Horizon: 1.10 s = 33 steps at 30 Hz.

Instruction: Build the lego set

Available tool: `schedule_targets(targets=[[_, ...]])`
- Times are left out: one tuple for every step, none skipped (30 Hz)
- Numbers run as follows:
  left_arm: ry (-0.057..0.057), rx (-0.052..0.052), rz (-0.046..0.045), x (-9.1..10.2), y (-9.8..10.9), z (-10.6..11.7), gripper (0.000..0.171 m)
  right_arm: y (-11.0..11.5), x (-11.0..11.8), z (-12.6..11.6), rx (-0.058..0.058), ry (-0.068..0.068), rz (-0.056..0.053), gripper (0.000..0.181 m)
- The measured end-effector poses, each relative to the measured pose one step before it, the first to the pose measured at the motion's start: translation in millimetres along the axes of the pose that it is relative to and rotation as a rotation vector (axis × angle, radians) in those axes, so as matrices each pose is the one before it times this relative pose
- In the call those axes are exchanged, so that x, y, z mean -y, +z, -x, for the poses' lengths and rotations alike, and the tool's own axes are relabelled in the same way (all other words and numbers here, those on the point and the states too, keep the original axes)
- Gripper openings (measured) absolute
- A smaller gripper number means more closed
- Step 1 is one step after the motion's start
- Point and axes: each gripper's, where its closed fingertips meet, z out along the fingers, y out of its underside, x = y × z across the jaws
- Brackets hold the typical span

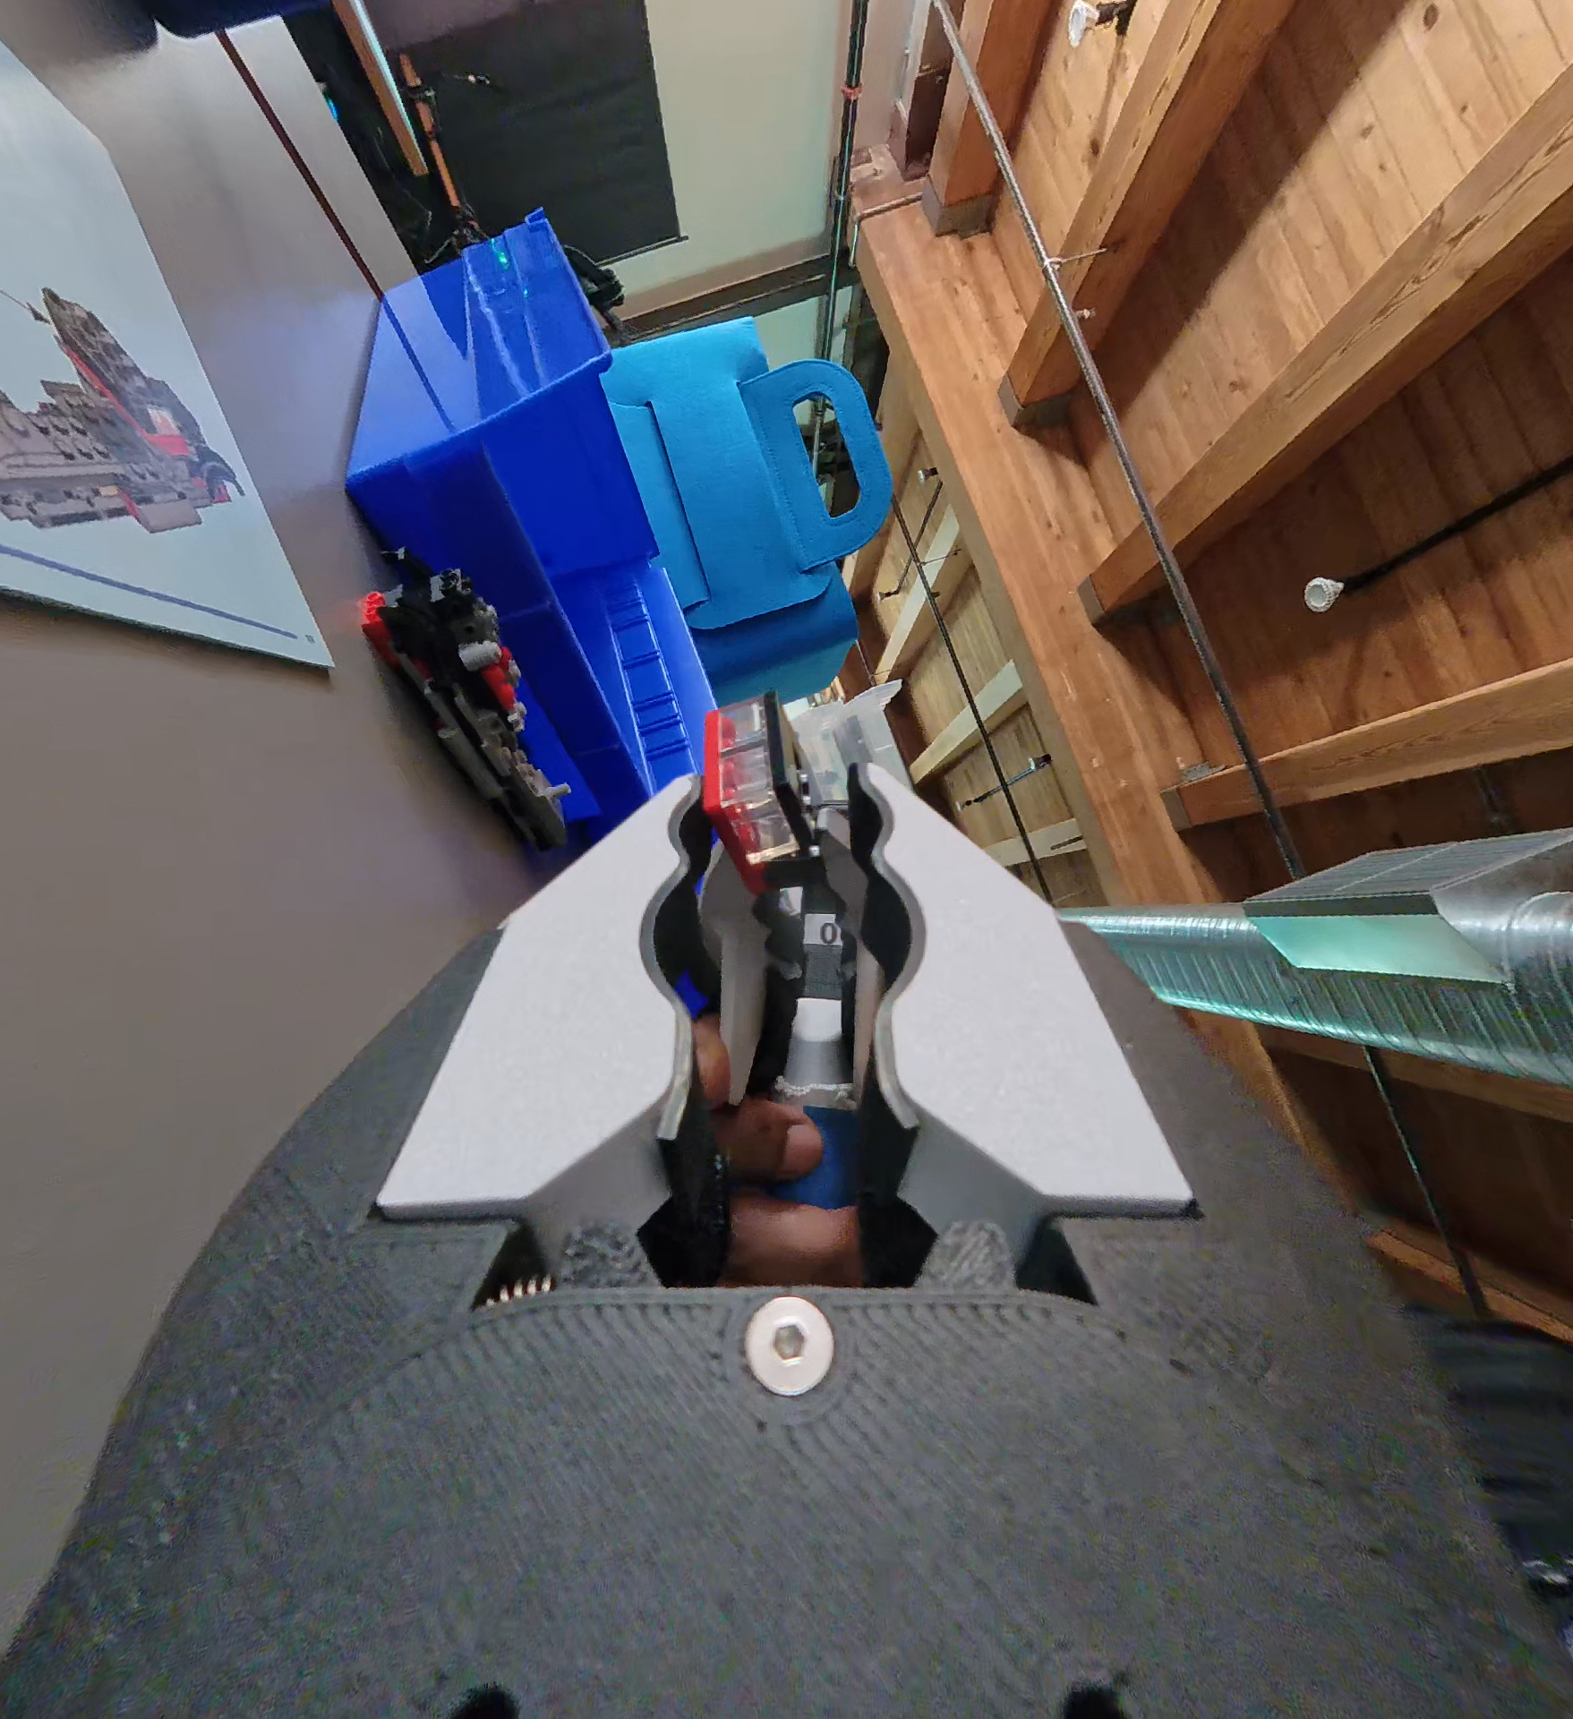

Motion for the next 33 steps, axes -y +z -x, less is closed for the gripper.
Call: schedule_targets(targets=[[0.0098, 0.0036, 0.00073, 0.06, 0.04, -0.14, 0.031, 0.11, 0.1, 0.18, 0.0009, -0.0002, 0.0001, 0.015], [0.0081, 0.0045, 0.00024, 0.12, -0.09, -0.06, 0.031, 0.18, -0.09, 0.13, 0.0012, 0.0008, 0.0006, 0.015], [0.0062, 0.0027, -0.00088, 0.28, -0.15, -0.16, 0.032, 0.18, -0.29, 0.24, 0.0011, 0.0006, 0.0016, 0.015], [0.0043, 0.0005, -0.00227, 0.47, -0.22, -0.53, 0.032, 0.19, -0.32, 0.22, 0.0018, 0.0001, 0.0015, 0.015], [0.0015, -0.0015, -0.00187, 0.42, -0.19, -0.56, 0.032, 0.22, -0.2, 0.39, 0.002, 0.001, 0.001, 0.015], [-0.0012, -0.0013, -0.00175, 0.41, -0.15, -0.28, 0.033, 0.15, -0.42, 0.03, 0.0002, 0.0001, 0.0016, 0.015], [-0.0019, -0.0043, -0.00226, 0.5, -0.25, -0.78, 0.035, 0.08, -0.3, 0.05, 0.0001, -0.0003, 0.0012, 0.015], [-0.0017, -0.0055, -0.00223, 0.48, -0.12, -0.9, 0.037, 0.01, -0.07, 0.05, 0.0012, 0.001, -0.0001, 0.015], [0.0005, -0.0041, -0.00166, 0.32, -0.11, -0.79, 0.038, 0.05, 0.04, 0.05, 0.0012, 0.0016, -0.0003, 0.015], [-0.0012, -0.0048, -0.00217, 0.37, -0.08, -0.7, 0.04, 0.12, 0.02, -0.06, 0.0003, 0.0002, 0.0, 0.015], [-0.0044, -0.0072, -0.0049, 0.63, -0.17, -1.05, 0.042, 0.07, 0.01, 0.1, 0.0005, -0.0005, 0.0007, 0.015], [-0.0063, -0.0066, -0.0049, 0.57, -0.23, -0.91, 0.043, 0.13, -0.16, 0.24, 0.0014, 0.0002, 0.0008, 0.015], [-0.0066, -0.0029, -0.00379, 0.44, -0.12, -0.26, 0.043, 0.15, -0.29, 0.2, 0.0008, -0.0006, 0.0019, 0.015], [-0.004, -0.0018, -0.00461, 0.58, -0.36, -0.2, 0.042, 0.22, -0.35, 0.43, 0.0017, -0.0012, 0.0019, 0.015], [-0.0012, 0.0039, -0.00511, 0.7, -0.43, 0.66, 0.038, 0.3, -0.41, 0.7, 0.0038, 0.0001, 0.0025, 0.015], [0.0021, 0.0047, -0.00667, 0.8, -0.49, 0.72, 0.034, 0.39, -0.65, 0.91, 0.0046, -0.0007, 0.0036, 0.015], [0.0016, 0.0065, -0.0051, 0.6, -0.42, 1.1, 0.03, 0.56, -0.79, 0.82, 0.0015, -0.0039, 0.0045, 0.015], [-0.0016, 0.0075, -0.00342, 0.43, -0.44, 1.27, 0.027, 0.44, -0.49, 0.3, -0.0025, -0.0074, 0.003, 0.015], [-0.0029, 0.005, -0.00236, 0.25, -0.21, 1.13, 0.025, 0.35, -0.18, 0.04, -0.0034, -0.0083, 0.0018, 0.015], [-0.0026, 0.0034, -0.00304, 0.37, -0.3, 0.89, 0.023, 0.33, -0.34, 0.22, -0.0016, -0.005, 0.0027, 0.015], [-0.0018, 0.0013, -0.00259, 0.3, -0.35, 0.43, 0.021, 0.42, -0.24, 0.2, 0.0006, -0.0008, 0.0028, 0.015], [-0.0028, 0.0012, -0.00357, 0.55, -0.32, 0.26, 0.021, 0.3, -0.43, 0.26, 0.0013, 0.0007, 0.003, 0.015], [-0.0036, 0.0006, -0.00404, 0.48, -0.3, 0.09, 0.02, 0.32, -0.53, 0.05, 0.0011, 0.0002, 0.0025, 0.015], [-0.0026, 0.0002, -0.00418, 0.42, -0.23, 0.1, 0.019, 0.27, -0.41, -0.07, 0.0001, 0.0006, 0.0018, 0.015], [0.0007, 0.0009, -0.00336, 0.28, -0.18, 0.23, 0.019, 0.22, -0.35, -0.24, -0.001, 0.0018, 0.0012, 0.015], [0.0045, 0.0005, -0.00307, 0.16, -0.16, -0.1, 0.019, 0.16, -0.09, -0.62, -0.0018, 0.0021, 0.0001, 0.015], [0.0065, 0.0009, -0.00251, 0.29, -0.11, -0.15, 0.018, 0.03, -0.01, 0.08, 0.0028, 0.0006, 0.0003, 0.015], [0.0123, 0.0154, 0.00053, 0.02, -0.04, 1.98, 0.018, -0.01, -0.14, 0.71, 0.0062, 0.0022, 0.0006, 0.006], [0.0118, -0.0002, 0.00275, -0.02, 0.0, -0.23, 0.018, 0.12, -0.18, 0.17, 0.0005, 0.0045, -0.0005, 0.005], [0.004, -0.0032, 0.00284, 0.01, 0.11, -0.61, 0.018, 0.01, 0.19, 0.34, 0.0013, 0.0, -0.0022, 0.005], [-0.0012, -0.0034, 0.00352, -0.22, 0.13, -0.38, 0.018, -0.09, 0.31, 0.35, 0.0009, 0.0004, -0.0019, 0.006], [-0.0042, -0.005, 0.00367, 0.01, 0.15, -0.42, 0.018, -0.01, 0.15, 0.15, 0.0005, 0.0006, -0.0016, 0.006], [-0.0069, -0.0053, 0.00294, -0.15, 0.06, -0.22, 0.018, -0.04, 0.14, -0.05, 0.0005, 0.0004, -0.0005, 0.006]])
